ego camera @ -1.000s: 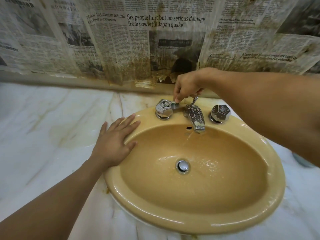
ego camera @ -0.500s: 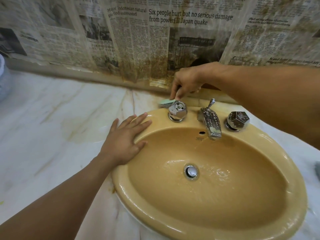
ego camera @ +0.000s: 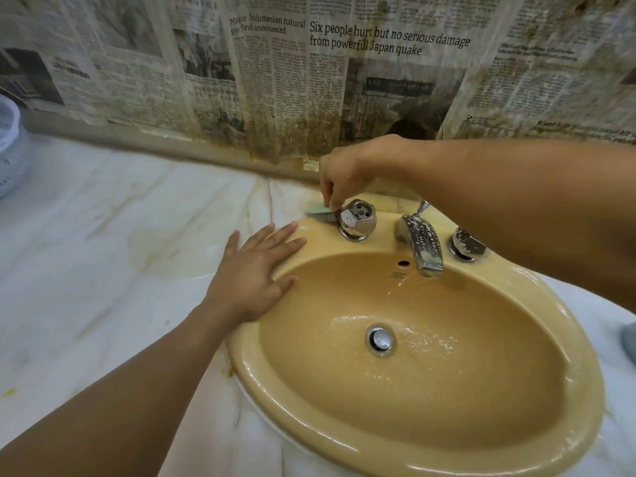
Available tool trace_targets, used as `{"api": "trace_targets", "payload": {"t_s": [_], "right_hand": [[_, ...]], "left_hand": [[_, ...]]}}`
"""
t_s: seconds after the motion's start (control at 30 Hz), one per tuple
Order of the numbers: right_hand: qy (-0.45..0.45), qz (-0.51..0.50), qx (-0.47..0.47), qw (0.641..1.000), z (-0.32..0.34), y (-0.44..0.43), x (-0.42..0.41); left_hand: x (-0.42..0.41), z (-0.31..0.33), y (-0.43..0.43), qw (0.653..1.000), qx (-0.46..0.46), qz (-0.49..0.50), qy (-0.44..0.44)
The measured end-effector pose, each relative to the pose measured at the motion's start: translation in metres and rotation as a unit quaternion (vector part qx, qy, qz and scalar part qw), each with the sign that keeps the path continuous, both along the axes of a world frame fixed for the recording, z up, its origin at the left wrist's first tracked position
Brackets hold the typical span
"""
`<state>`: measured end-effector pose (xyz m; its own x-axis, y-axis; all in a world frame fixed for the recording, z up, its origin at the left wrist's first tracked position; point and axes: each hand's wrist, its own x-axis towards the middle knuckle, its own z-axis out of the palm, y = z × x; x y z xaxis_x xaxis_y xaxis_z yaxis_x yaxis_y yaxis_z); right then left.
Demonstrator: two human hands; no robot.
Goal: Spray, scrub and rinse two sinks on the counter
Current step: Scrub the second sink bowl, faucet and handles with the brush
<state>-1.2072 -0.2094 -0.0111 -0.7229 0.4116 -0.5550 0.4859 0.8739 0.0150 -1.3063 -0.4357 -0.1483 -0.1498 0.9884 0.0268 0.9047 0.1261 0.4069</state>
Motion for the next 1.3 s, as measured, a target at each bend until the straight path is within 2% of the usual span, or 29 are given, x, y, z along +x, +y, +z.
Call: {"api": "trace_targets", "payload": {"t_s": [0.2,0.3,0.4,0.57,0.67,0.87,1.13,1.3], "right_hand": [[0.006,-0.07,0.045,0.996,0.001,-0.001,0.015],[0.014,-0.073,0.063,0.995,0.003,-0.026,0.013],[0.076,-0.098,0.091,0.988,-0.005,-0.069,0.011],[0.224,-0.277,0.137,0.924,-0.047,-0.146,0.048],[0.247,-0.346,0.132,0.895,-0.062,-0.17,0.063],[0.258,-0.355,0.115,0.891,-0.05,-0.131,0.037],[0.23,-0.314,0.121,0.913,-0.049,-0.141,0.067],[0.242,-0.318,0.116,0.909,-0.042,-0.14,0.056]], "left_hand": [[0.0,-0.001,0.0,1.0,0.004,0.002,-0.003],[0.0,-0.001,0.0,1.0,0.003,-0.001,-0.004],[0.0,-0.001,0.001,1.0,0.004,0.0,-0.004],[0.0,-0.001,0.001,1.0,0.002,0.002,-0.007],[0.001,-0.001,-0.001,1.0,0.003,0.004,-0.008],[0.001,0.002,-0.002,1.0,0.0,0.007,-0.017],[0.001,0.002,-0.002,1.0,0.0,0.006,-0.012],[0.0,0.001,-0.002,1.0,-0.001,0.009,-0.019]]}}
